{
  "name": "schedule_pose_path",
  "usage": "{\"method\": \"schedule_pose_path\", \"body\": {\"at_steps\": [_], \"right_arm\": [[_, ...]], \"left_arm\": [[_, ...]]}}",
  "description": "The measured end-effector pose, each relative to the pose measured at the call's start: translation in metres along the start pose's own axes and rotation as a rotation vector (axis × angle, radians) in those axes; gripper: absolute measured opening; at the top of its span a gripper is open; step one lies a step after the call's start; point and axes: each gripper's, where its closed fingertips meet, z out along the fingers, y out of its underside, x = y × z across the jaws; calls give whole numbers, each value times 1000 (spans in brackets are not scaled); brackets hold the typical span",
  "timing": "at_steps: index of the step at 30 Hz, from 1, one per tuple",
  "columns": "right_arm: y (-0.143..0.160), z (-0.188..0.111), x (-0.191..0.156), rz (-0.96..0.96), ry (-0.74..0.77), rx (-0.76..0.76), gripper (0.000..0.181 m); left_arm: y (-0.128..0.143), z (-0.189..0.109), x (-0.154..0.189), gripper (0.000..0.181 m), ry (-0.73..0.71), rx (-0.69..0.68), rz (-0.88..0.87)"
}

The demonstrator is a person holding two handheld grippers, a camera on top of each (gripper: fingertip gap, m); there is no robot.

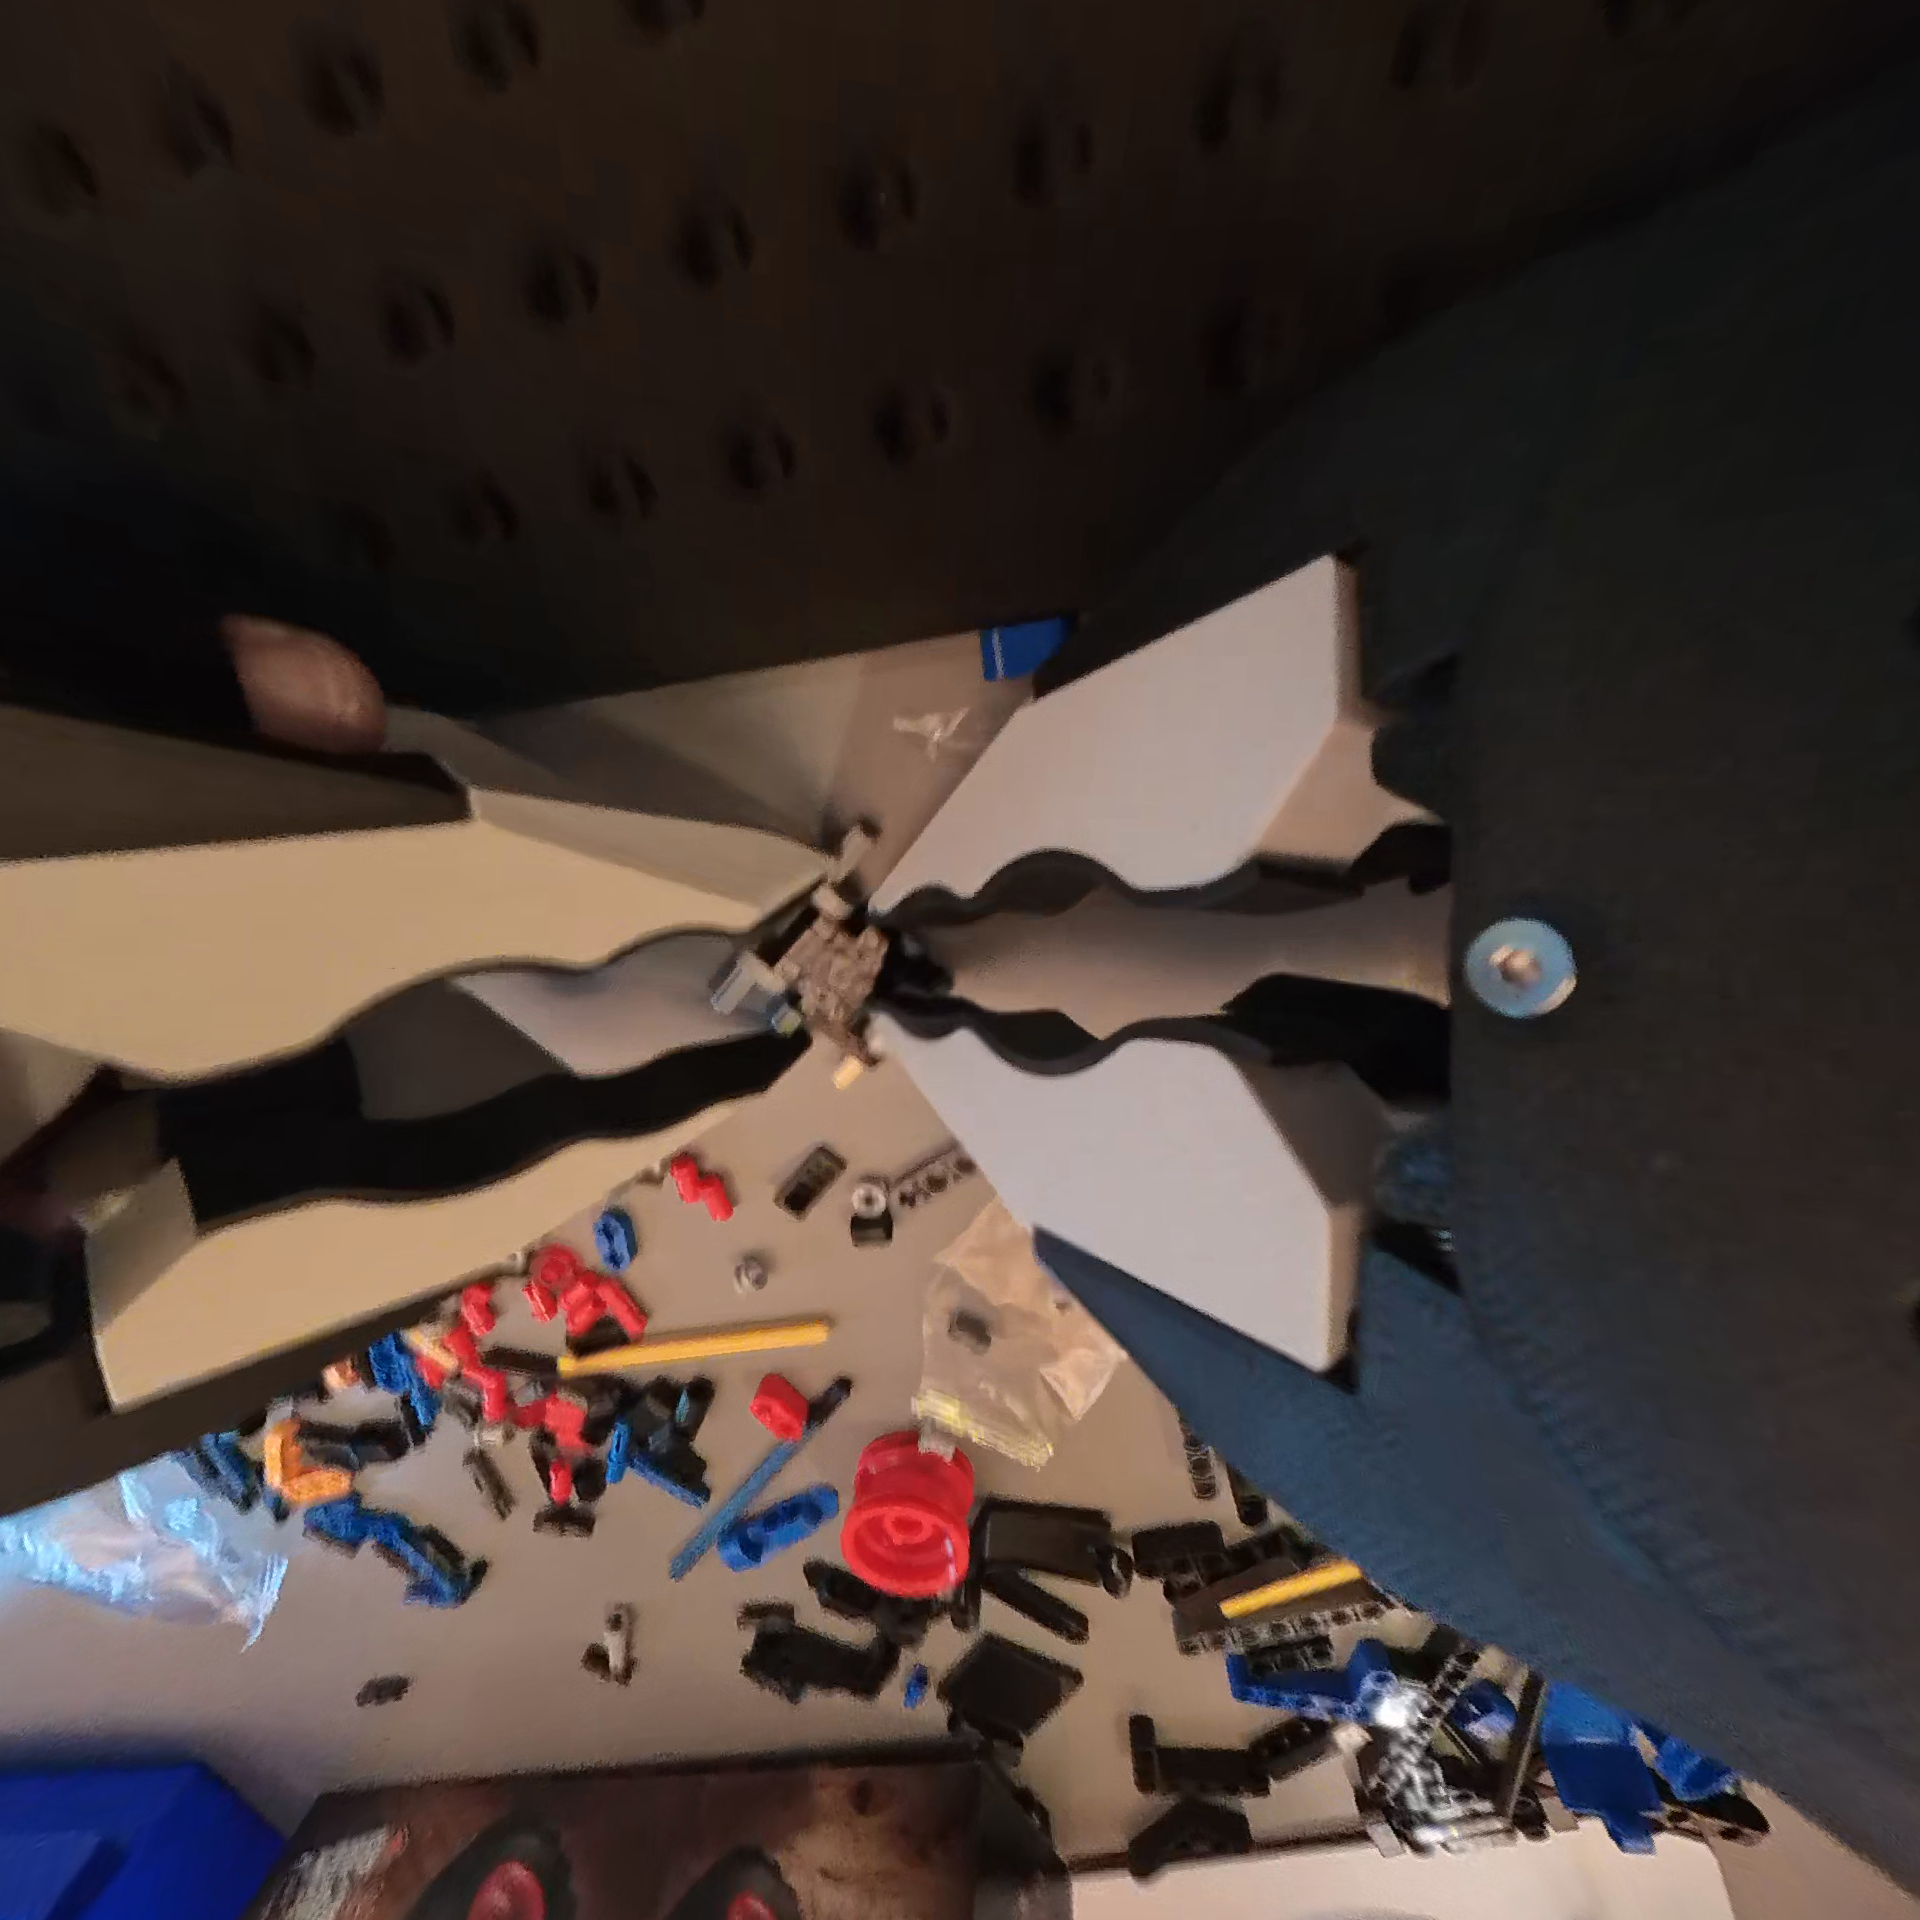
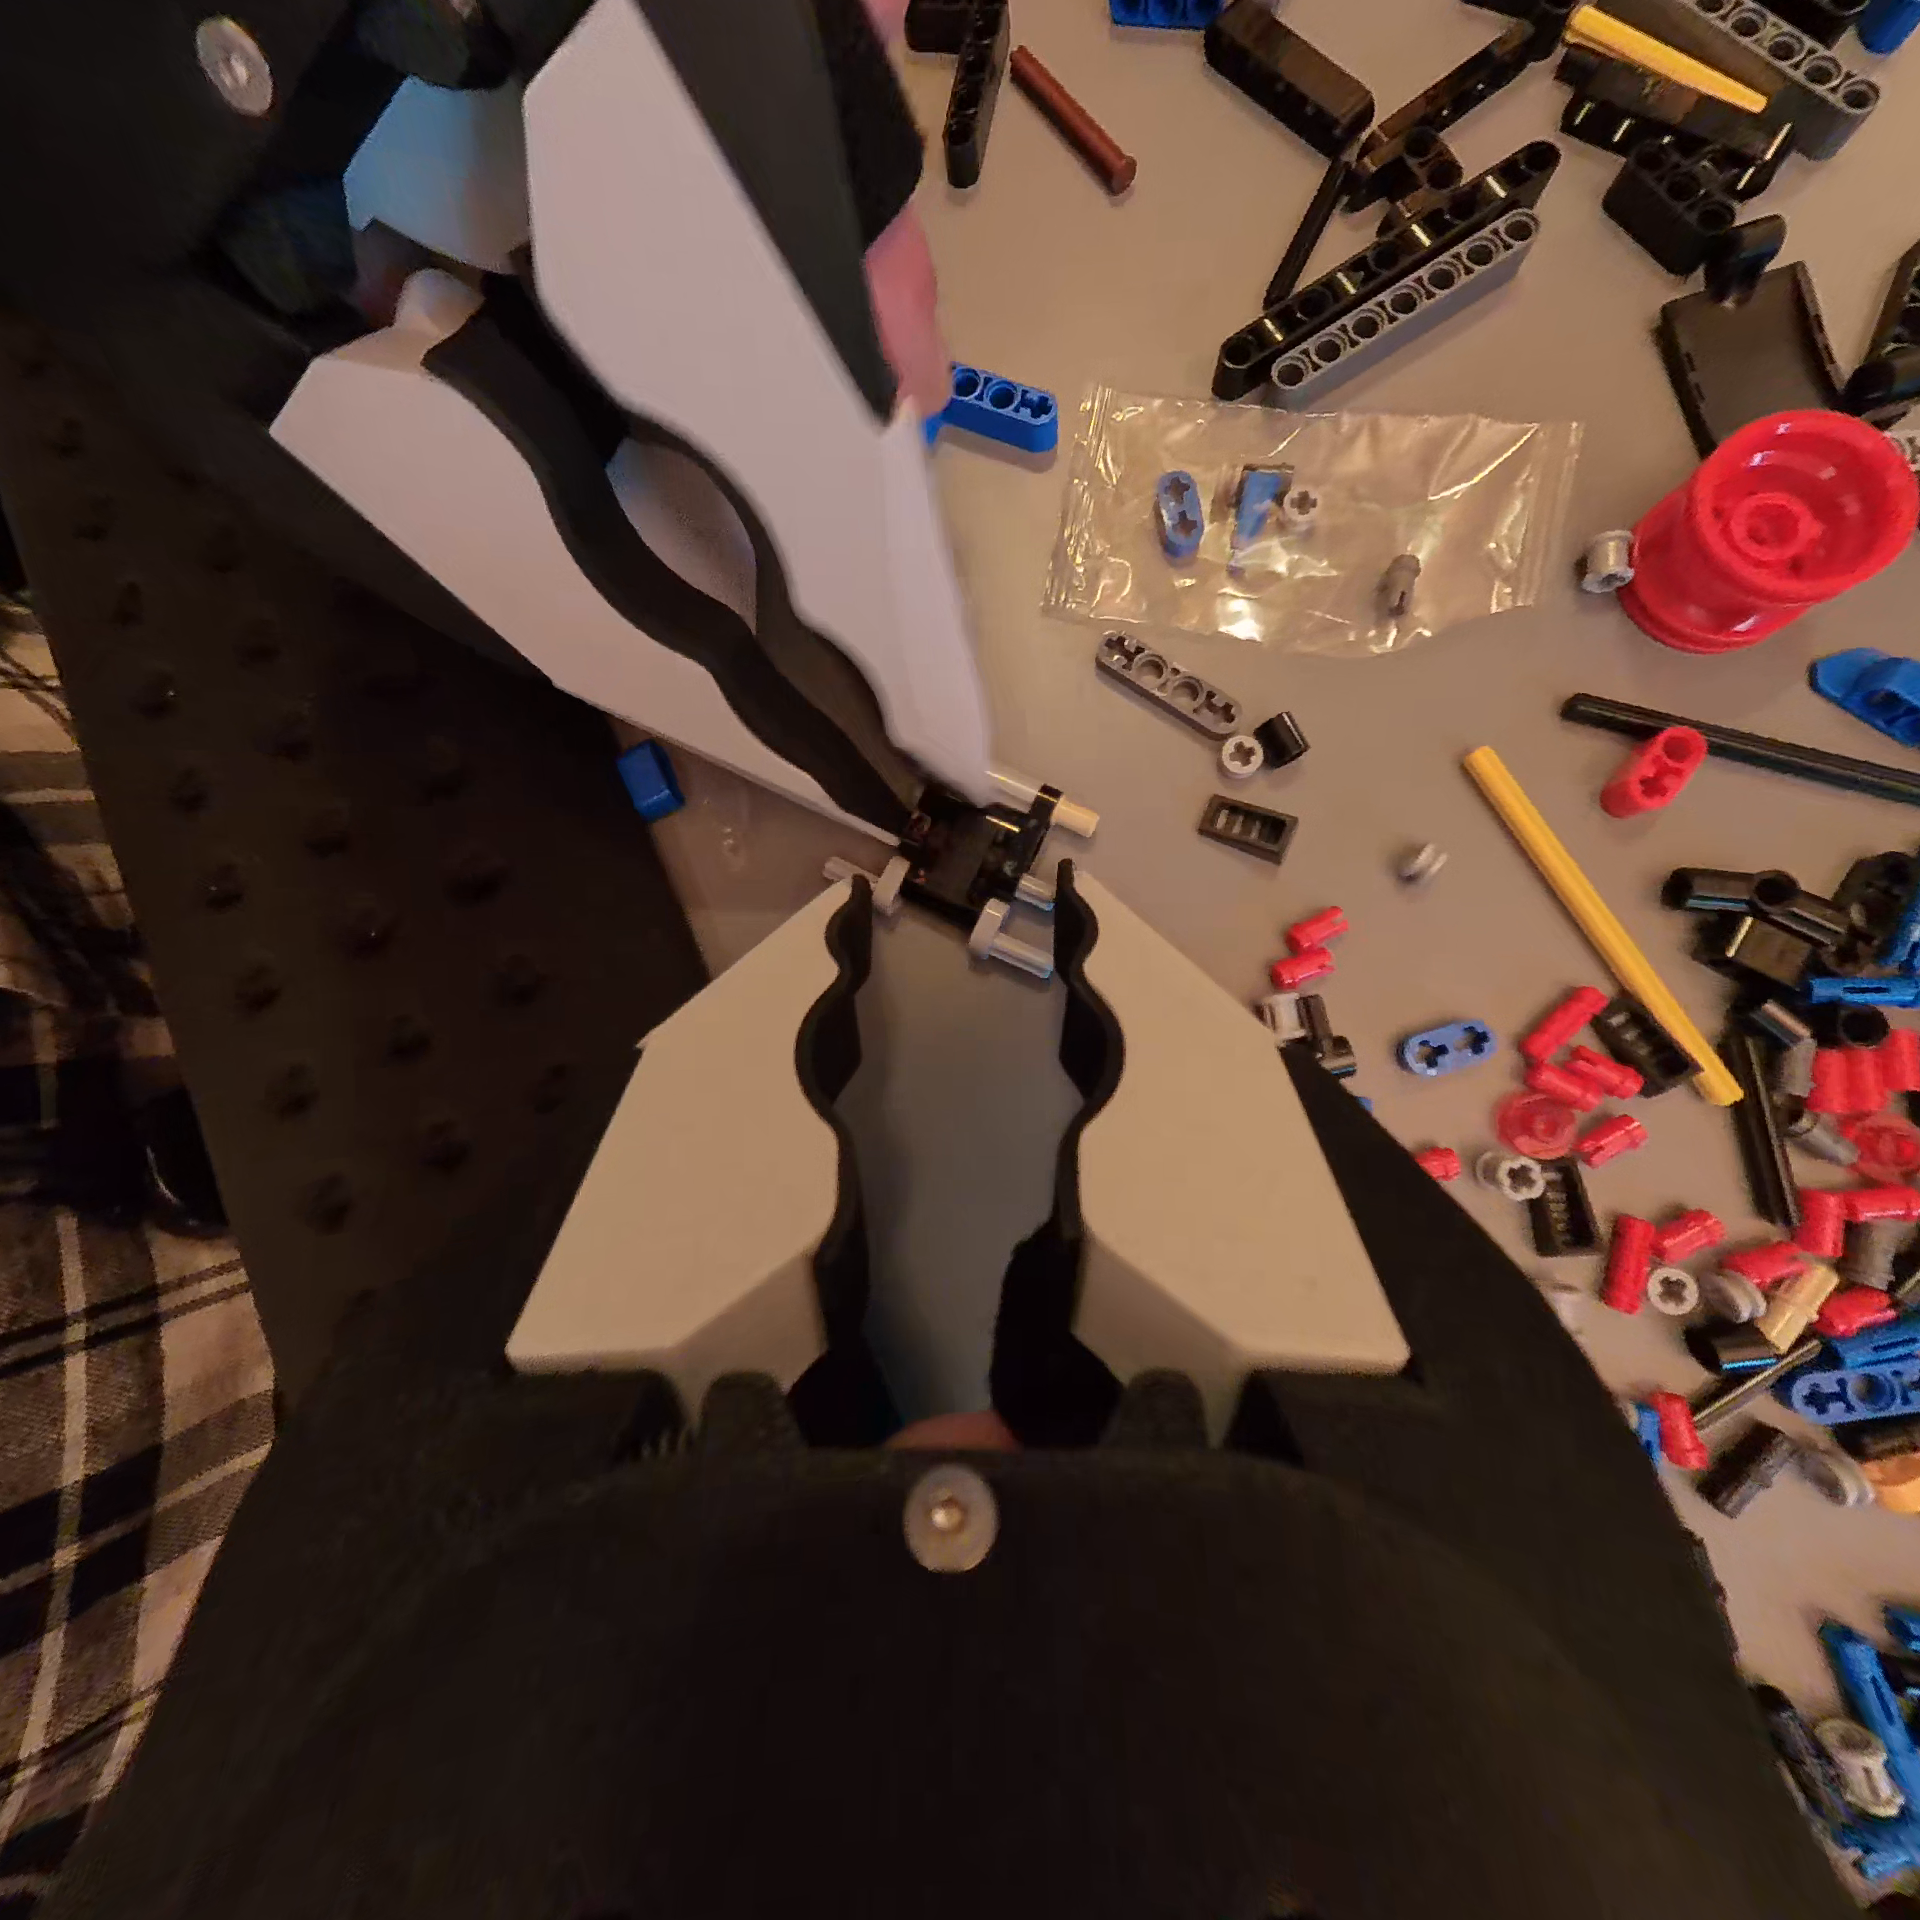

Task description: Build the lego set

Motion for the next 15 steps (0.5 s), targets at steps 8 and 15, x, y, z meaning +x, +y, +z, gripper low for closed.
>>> {"method": "schedule_pose_path", "body": {"at_steps": [8, 15], "right_arm": [[-1, 1, -1, 3, -7, 17, 30], [-1, 1, -1, 8, -18, 25, 30]], "left_arm": [[0, 1, 0, 9, -23, -7, -19], [0, 1, -1, 9, -9, -6, -34]]}}
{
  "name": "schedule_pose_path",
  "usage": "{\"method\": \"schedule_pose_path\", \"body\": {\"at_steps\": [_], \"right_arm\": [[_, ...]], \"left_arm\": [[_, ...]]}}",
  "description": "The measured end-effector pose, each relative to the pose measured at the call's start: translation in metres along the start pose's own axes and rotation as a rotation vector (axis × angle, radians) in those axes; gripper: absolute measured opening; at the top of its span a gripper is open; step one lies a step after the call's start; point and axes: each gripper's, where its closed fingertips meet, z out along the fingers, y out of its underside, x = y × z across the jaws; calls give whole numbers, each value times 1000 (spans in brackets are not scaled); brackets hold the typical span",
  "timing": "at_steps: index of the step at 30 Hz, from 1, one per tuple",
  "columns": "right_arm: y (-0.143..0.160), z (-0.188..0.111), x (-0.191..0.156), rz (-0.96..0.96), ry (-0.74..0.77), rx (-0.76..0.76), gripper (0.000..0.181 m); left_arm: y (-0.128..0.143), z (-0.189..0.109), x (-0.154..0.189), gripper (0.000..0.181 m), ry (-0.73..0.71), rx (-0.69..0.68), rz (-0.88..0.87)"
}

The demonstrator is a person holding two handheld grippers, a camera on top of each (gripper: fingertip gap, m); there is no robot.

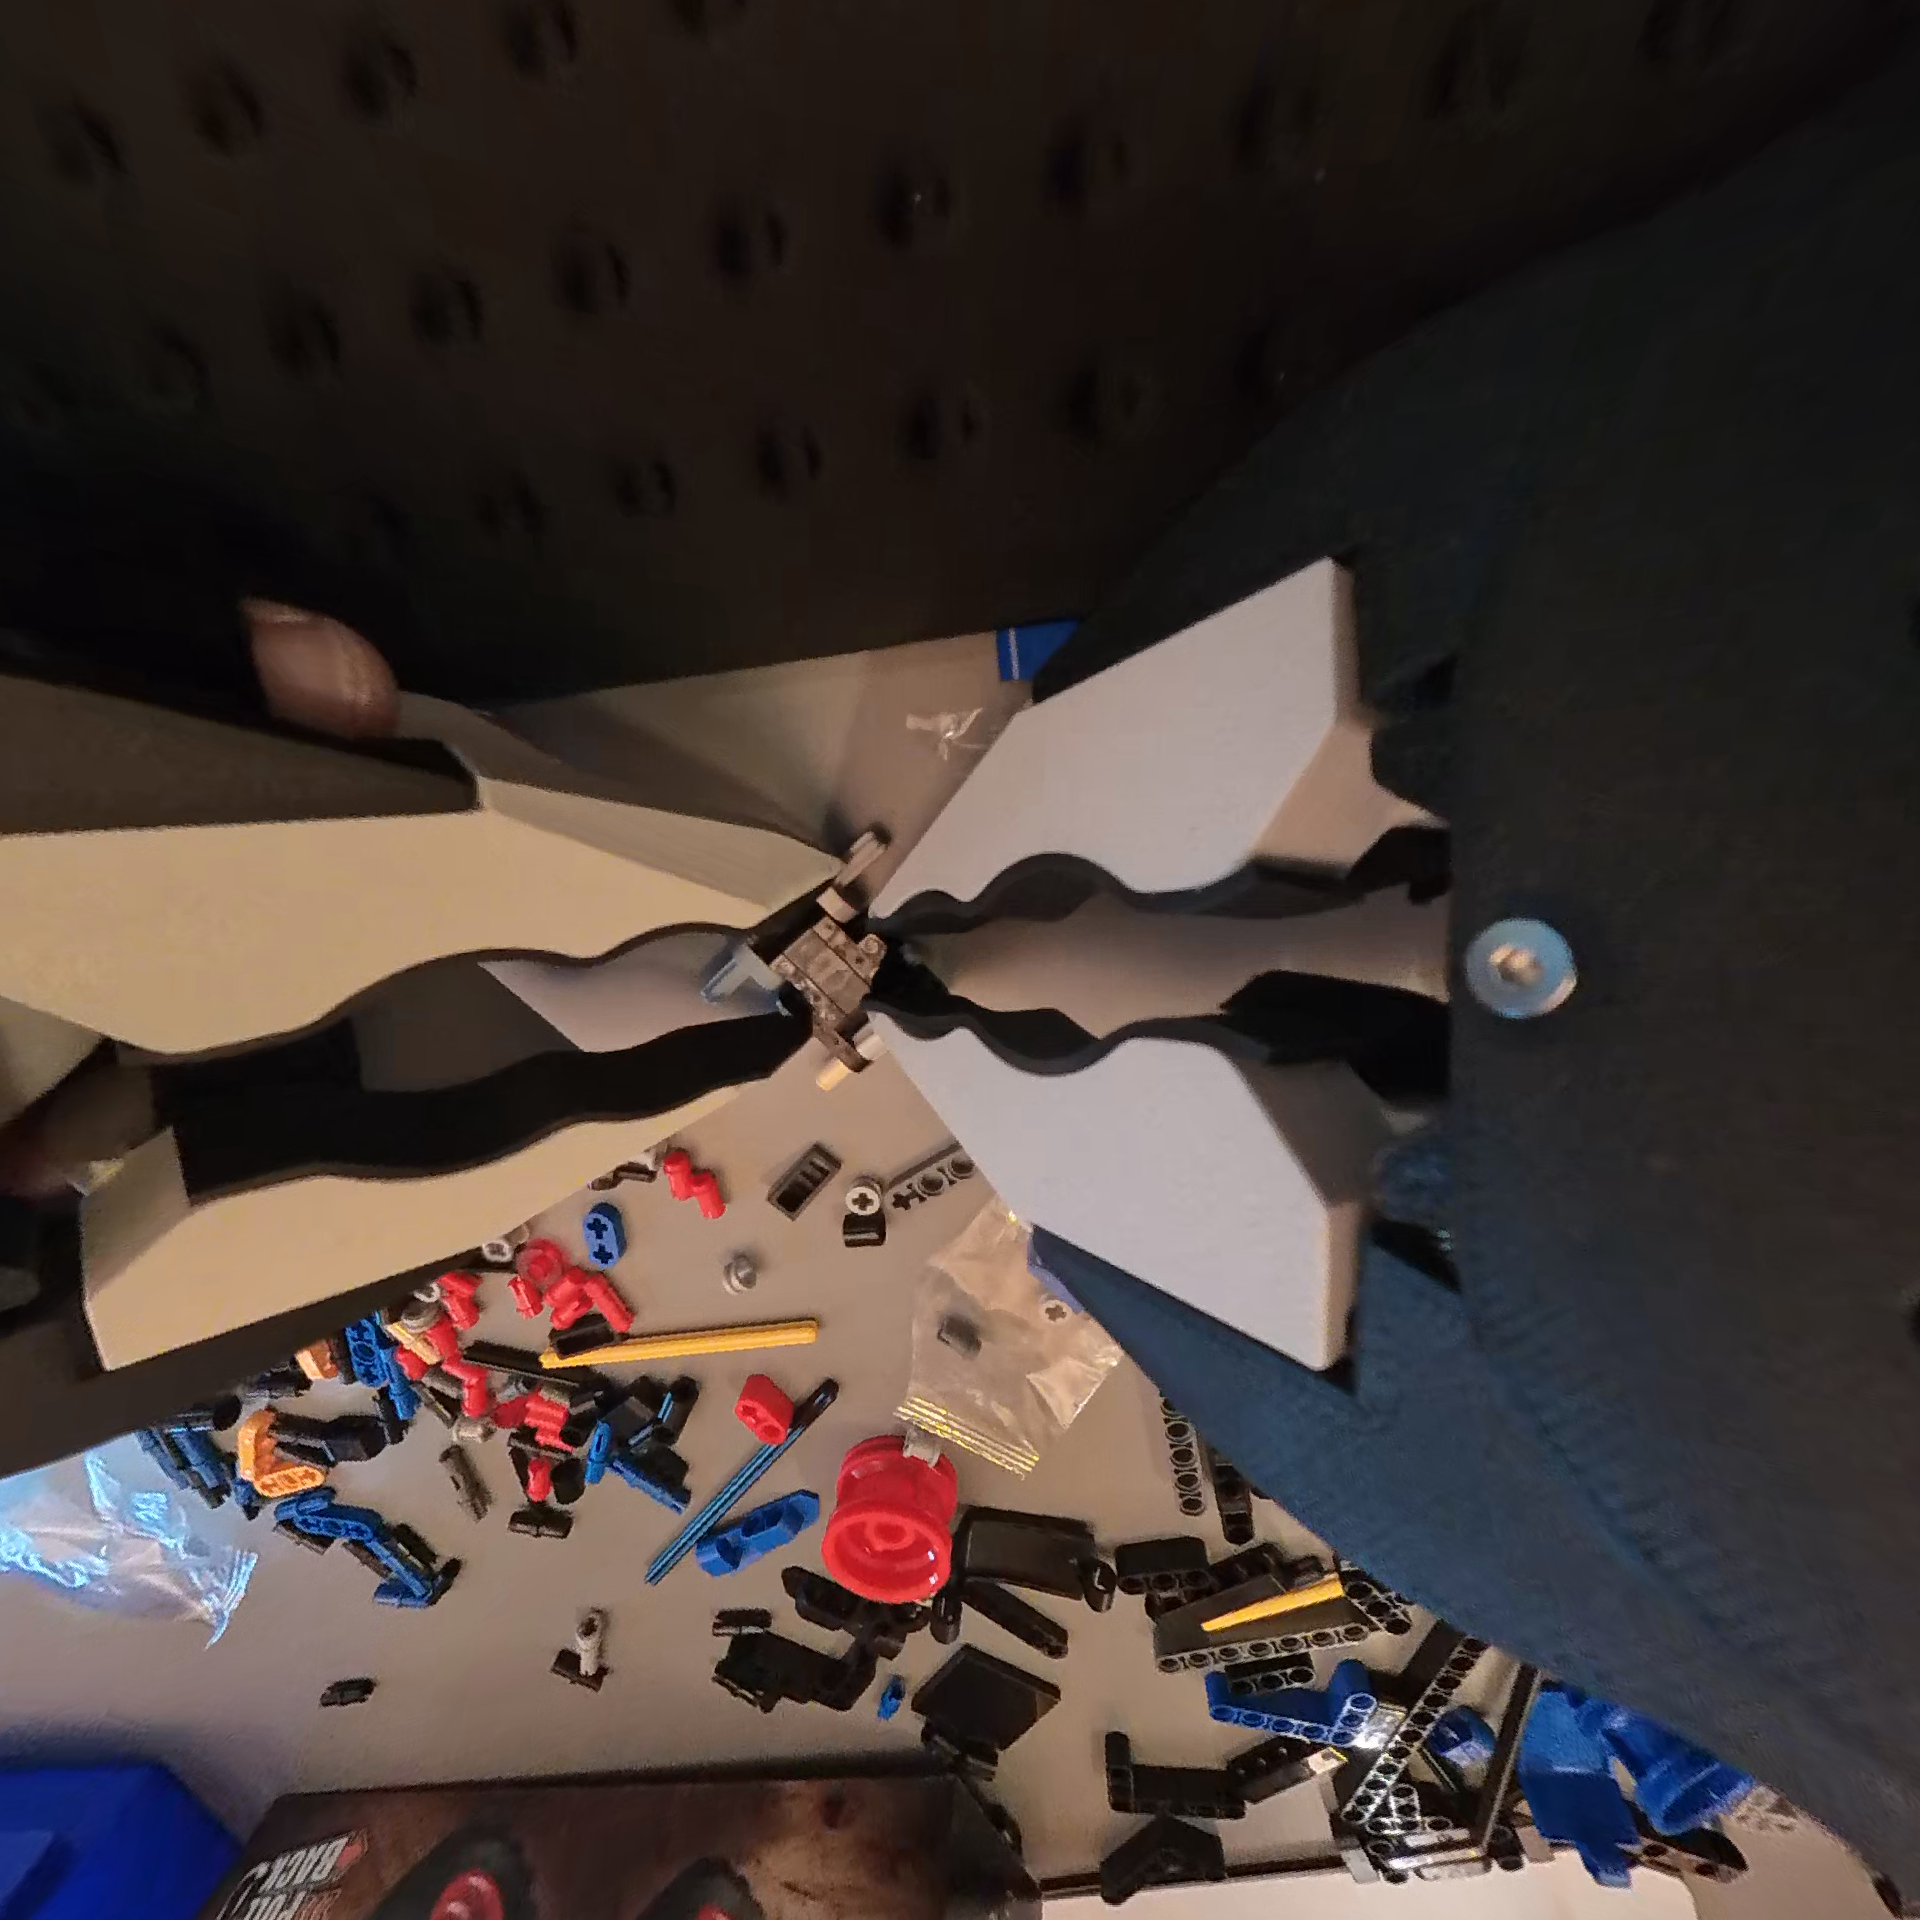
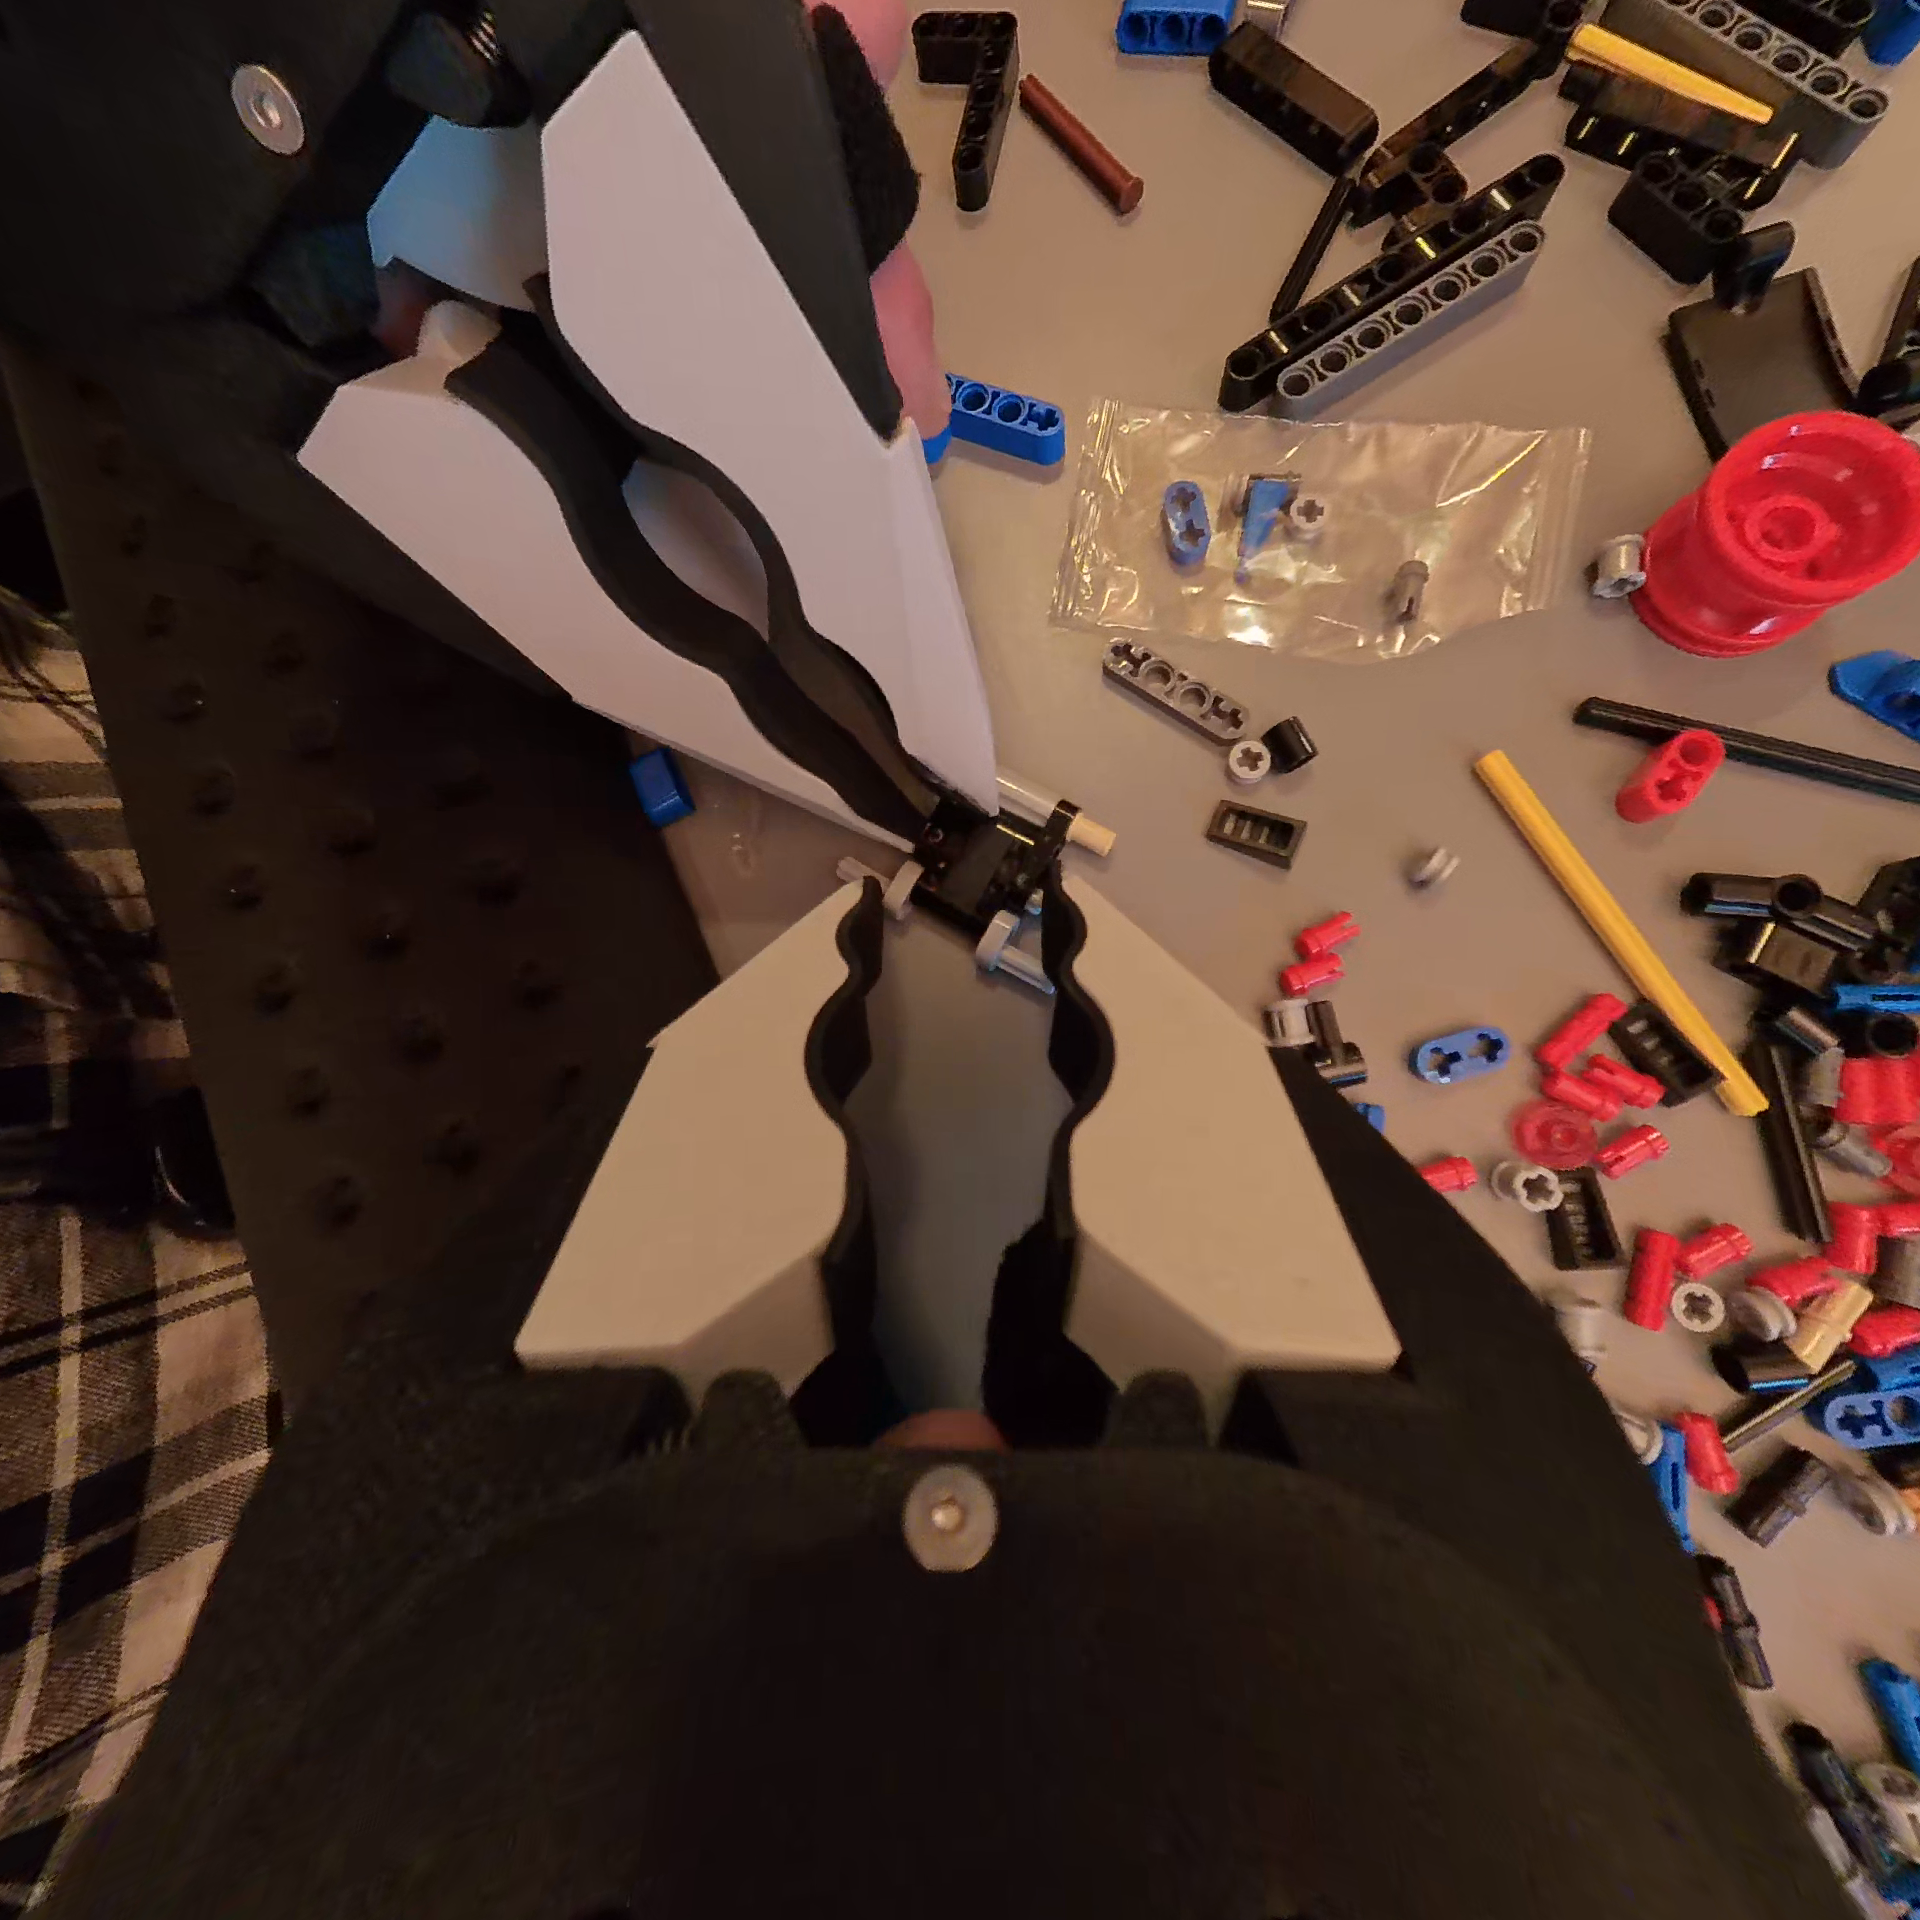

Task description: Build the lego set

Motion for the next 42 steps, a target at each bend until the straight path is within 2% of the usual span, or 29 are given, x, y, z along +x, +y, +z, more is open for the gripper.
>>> {"method": "schedule_pose_path", "body": {"at_steps": [2, 6, 10, 32, 35, 40, 42], "right_arm": [[-1, -1, 1, -4, 11, -5, 37], [-3, -7, 4, 3, 40, 14, 27], [1, -7, 8, 7, 62, 0, 29], [2, -3, 5, -106, -56, -21, 25], [2, -3, 6, -90, -89, -14, 25], [1, -3, 9, -63, -57, -11, 32], [1, -2, 7, -58, -73, -2, 29]], "left_arm": [[0, 1, -2, 9, -20, 4, 0], [-1, 2, -2, 9, -20, 3, 2], [-1, 2, -3, 9, -25, 6, 5], [-1, 2, -3, 10, -6, 12, -16], [-1, 2, -3, 11, 2, 23, -18], [0, 2, -4, 9, -6, 30, -22], [-1, 3, -4, 9, -9, 27, -15]]}}
